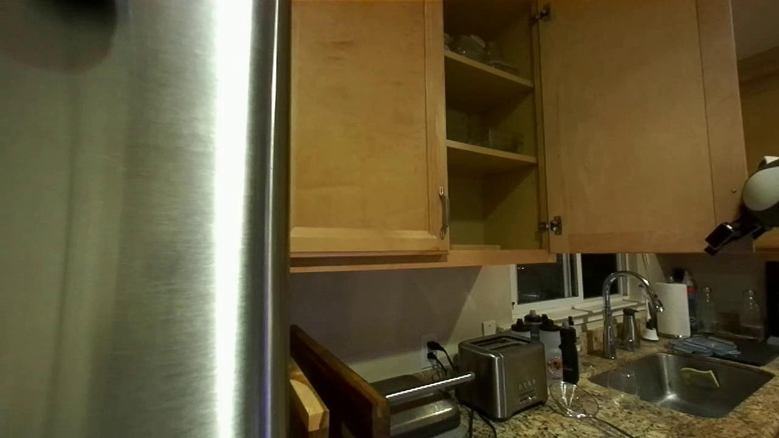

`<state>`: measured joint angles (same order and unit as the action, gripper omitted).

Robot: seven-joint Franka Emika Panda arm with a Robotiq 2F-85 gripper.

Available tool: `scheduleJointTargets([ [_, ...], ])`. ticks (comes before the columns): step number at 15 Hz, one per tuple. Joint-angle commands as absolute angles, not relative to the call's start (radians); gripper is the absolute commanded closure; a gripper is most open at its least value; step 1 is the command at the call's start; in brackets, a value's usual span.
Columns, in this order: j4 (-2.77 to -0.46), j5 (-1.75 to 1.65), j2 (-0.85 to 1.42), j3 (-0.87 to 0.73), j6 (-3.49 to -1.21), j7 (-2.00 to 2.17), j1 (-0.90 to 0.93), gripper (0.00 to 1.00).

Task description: Open the right cabinet door and put the brown object then close the cabinet door

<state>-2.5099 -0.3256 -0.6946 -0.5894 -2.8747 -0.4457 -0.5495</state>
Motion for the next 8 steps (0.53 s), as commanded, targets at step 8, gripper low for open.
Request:
scheduleJointTargets([
  [8,-2.637,-0.350,-0.903,-0.566,-2.807,-0.581,-0.477,0.00],
])
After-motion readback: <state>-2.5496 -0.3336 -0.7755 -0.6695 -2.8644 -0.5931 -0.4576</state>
